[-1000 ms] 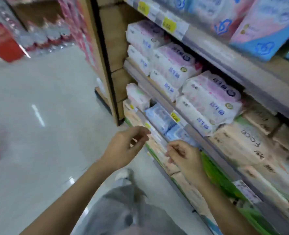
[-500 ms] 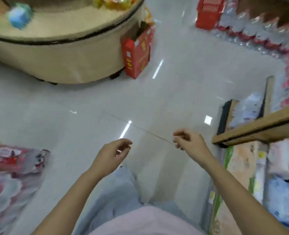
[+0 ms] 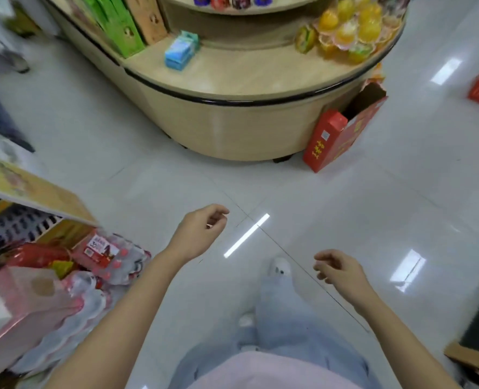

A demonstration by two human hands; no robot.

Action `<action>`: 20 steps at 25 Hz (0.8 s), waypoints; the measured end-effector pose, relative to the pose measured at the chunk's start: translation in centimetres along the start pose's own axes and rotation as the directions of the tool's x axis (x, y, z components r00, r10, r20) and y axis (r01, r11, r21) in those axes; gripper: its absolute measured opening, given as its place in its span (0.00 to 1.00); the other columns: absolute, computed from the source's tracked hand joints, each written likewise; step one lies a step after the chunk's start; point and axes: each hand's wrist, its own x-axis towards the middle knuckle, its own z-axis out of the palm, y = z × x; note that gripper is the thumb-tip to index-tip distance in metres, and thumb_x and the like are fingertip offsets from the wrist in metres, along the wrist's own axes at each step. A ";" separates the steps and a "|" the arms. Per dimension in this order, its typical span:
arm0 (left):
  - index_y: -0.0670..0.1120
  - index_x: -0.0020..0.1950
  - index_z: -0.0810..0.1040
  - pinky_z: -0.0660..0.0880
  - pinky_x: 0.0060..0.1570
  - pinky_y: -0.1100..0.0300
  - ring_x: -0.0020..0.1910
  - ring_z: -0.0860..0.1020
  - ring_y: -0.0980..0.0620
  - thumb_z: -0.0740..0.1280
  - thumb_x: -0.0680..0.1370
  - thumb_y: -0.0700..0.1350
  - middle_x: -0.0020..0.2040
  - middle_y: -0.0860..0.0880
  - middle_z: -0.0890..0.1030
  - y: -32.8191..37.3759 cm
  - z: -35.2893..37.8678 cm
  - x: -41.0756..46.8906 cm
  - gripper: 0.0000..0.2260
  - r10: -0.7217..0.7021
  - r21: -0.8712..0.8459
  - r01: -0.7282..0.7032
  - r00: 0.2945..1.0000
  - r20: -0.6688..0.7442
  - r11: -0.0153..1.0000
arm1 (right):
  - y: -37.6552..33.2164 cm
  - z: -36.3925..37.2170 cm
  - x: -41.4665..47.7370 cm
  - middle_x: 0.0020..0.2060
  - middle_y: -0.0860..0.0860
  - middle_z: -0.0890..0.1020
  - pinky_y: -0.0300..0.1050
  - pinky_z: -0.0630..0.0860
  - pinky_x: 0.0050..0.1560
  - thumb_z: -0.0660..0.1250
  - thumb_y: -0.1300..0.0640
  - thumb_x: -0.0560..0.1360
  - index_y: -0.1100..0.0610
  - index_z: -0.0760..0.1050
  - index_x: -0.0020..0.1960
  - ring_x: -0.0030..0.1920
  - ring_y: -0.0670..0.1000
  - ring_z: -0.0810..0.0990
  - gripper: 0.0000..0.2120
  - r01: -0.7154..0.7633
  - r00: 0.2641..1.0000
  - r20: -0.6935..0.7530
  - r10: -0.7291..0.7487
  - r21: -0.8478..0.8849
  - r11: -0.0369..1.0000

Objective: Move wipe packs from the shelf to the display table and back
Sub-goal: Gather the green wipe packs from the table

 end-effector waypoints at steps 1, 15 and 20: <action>0.52 0.55 0.79 0.74 0.49 0.64 0.46 0.79 0.56 0.65 0.77 0.44 0.46 0.58 0.80 0.0 -0.9 2.2 0.08 -0.018 -0.010 0.017 0.999 -0.028 1.000 | -1.1 0.1 2.0 0.41 0.60 0.83 0.36 0.75 0.36 0.65 0.65 0.74 0.61 0.78 0.50 0.36 0.52 0.80 0.06 -0.002 1.000 0.011 0.002 -0.006 1.000; 0.47 0.61 0.76 0.71 0.48 0.62 0.46 0.77 0.53 0.62 0.78 0.42 0.47 0.54 0.78 -5.6 -10.6 21.7 0.12 -0.380 -0.009 0.383 0.914 -0.143 0.924 | -31.8 3.7 33.6 0.48 0.54 0.81 0.44 0.72 0.49 0.62 0.56 0.76 0.57 0.75 0.59 0.51 0.55 0.78 0.13 0.504 0.861 0.389 -0.327 -0.567 0.652; 0.46 0.61 0.75 0.74 0.50 0.59 0.45 0.78 0.52 0.62 0.77 0.43 0.47 0.53 0.78 -10.2 -17.9 30.6 0.13 -0.370 0.067 0.377 0.924 -0.096 0.924 | -37.7 9.7 40.8 0.54 0.56 0.80 0.47 0.74 0.53 0.60 0.56 0.77 0.58 0.72 0.63 0.55 0.56 0.78 0.16 0.487 0.872 0.398 -0.284 -0.663 0.569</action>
